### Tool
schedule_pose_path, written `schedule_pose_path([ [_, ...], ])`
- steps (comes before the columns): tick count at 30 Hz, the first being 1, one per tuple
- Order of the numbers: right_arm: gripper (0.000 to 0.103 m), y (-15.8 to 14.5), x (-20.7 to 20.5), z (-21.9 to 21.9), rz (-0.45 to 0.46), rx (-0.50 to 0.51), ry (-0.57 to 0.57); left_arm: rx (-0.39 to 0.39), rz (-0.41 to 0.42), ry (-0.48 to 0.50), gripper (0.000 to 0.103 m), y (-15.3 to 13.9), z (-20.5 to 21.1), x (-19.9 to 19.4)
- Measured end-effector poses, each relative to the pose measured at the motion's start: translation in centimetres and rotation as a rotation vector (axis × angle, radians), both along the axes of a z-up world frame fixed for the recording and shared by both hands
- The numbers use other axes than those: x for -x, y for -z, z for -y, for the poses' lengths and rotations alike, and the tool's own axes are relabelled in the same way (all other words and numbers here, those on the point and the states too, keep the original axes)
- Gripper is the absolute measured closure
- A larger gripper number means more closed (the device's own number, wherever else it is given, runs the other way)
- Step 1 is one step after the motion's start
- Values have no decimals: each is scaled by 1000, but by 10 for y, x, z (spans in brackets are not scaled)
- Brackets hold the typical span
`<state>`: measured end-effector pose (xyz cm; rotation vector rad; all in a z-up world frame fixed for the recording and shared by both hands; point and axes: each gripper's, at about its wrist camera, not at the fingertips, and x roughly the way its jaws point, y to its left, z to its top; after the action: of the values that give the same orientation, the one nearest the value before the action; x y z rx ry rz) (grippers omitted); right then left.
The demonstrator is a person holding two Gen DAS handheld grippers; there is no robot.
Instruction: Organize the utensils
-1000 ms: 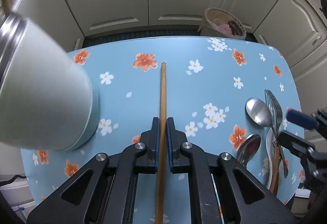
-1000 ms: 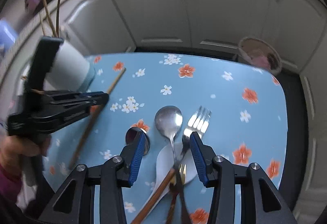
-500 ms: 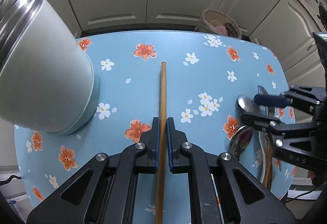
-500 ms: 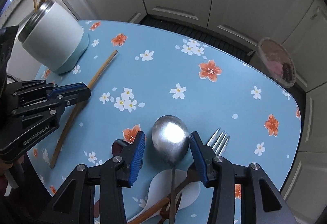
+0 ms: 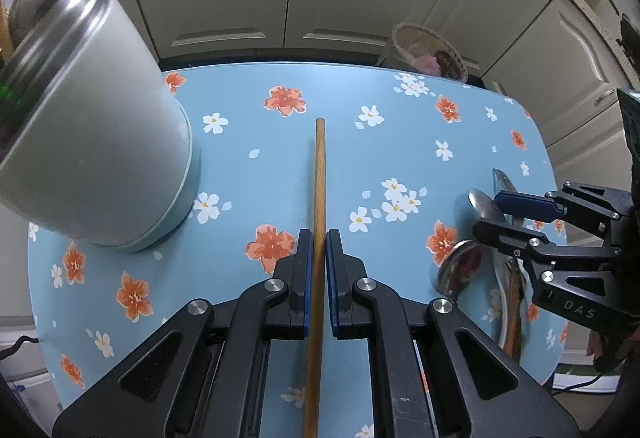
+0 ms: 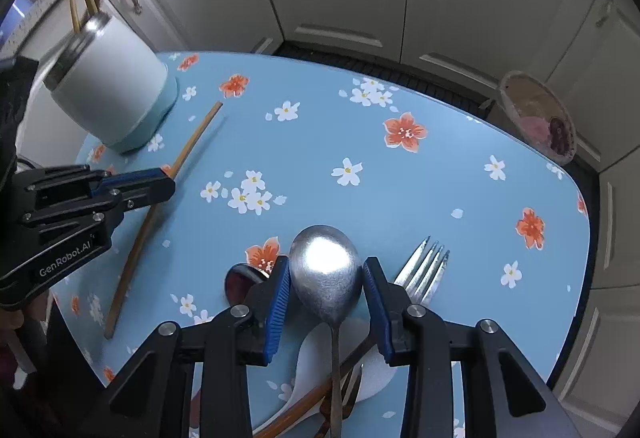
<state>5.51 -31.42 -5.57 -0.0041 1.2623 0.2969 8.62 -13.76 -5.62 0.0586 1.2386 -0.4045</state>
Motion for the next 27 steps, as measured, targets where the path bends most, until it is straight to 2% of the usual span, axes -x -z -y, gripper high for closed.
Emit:
schedule_pose_path([
  [5,68,-19,18,3,63,-45,34,39,13,-4,98,-14,-11,7],
  [13,68,-53,49,-7,142,-96,24,90,41,-10,98,-39,-29,23],
  [27,68,-92,87,-36,222,-148,-13,147,116,-30,98,-84,-57,52],
])
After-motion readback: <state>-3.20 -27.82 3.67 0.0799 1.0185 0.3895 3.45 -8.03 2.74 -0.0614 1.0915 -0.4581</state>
